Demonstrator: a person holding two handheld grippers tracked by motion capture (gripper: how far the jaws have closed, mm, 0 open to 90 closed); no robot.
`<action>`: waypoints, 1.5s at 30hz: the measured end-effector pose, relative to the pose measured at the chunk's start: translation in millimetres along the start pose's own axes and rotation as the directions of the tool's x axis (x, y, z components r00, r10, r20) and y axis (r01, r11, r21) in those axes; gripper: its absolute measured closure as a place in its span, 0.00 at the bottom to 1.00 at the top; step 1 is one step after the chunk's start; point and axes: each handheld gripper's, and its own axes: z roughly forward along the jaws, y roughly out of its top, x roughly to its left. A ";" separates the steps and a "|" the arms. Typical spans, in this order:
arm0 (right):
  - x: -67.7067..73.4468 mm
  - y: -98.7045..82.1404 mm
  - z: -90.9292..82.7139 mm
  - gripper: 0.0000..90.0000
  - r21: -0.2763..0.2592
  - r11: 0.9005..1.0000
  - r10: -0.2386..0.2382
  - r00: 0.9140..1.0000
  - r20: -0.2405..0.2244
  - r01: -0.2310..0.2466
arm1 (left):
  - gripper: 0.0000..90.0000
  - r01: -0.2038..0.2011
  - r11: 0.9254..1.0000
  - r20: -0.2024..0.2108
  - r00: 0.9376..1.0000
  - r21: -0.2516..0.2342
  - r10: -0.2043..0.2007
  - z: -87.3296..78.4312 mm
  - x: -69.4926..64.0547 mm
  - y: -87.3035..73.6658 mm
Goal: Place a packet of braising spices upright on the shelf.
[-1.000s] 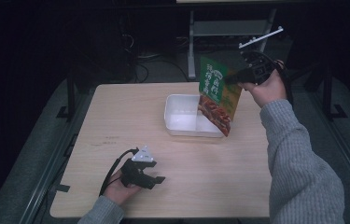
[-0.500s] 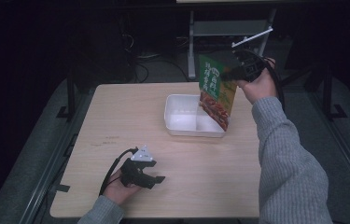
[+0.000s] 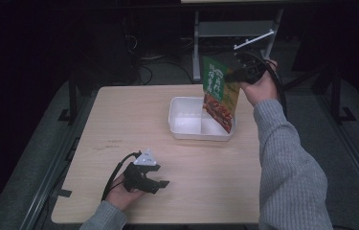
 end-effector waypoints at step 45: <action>-9.8 -18.4 28.2 1.00 0.009 0.998 0.059 0.998 -0.008 -0.059 | 0.33 0.004 1.000 0.000 1.000 -0.013 -0.004 -2.3 0.7 0.0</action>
